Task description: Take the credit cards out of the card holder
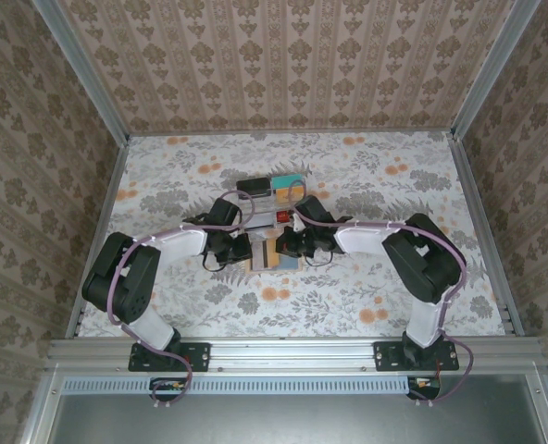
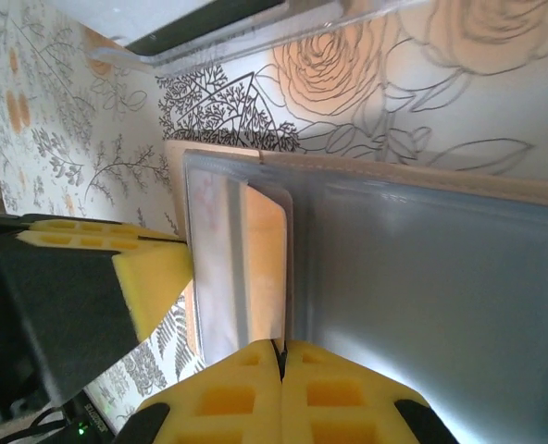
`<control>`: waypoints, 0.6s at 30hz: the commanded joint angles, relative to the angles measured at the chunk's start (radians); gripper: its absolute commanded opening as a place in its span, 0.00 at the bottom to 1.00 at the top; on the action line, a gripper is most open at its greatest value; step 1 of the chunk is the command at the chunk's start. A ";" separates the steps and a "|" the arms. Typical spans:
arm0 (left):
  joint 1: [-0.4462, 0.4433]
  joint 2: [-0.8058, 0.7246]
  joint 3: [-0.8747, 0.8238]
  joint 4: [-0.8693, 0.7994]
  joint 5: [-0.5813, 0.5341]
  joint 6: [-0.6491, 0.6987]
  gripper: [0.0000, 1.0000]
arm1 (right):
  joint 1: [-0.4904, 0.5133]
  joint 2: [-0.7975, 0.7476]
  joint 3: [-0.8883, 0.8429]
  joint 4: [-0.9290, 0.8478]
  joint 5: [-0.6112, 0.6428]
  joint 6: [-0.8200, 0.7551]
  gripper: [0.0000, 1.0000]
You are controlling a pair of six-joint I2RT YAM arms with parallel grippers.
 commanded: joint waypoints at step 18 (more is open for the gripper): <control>0.029 -0.337 0.095 0.043 0.135 -0.078 0.67 | -0.096 -0.386 -0.190 0.338 -0.029 0.026 0.00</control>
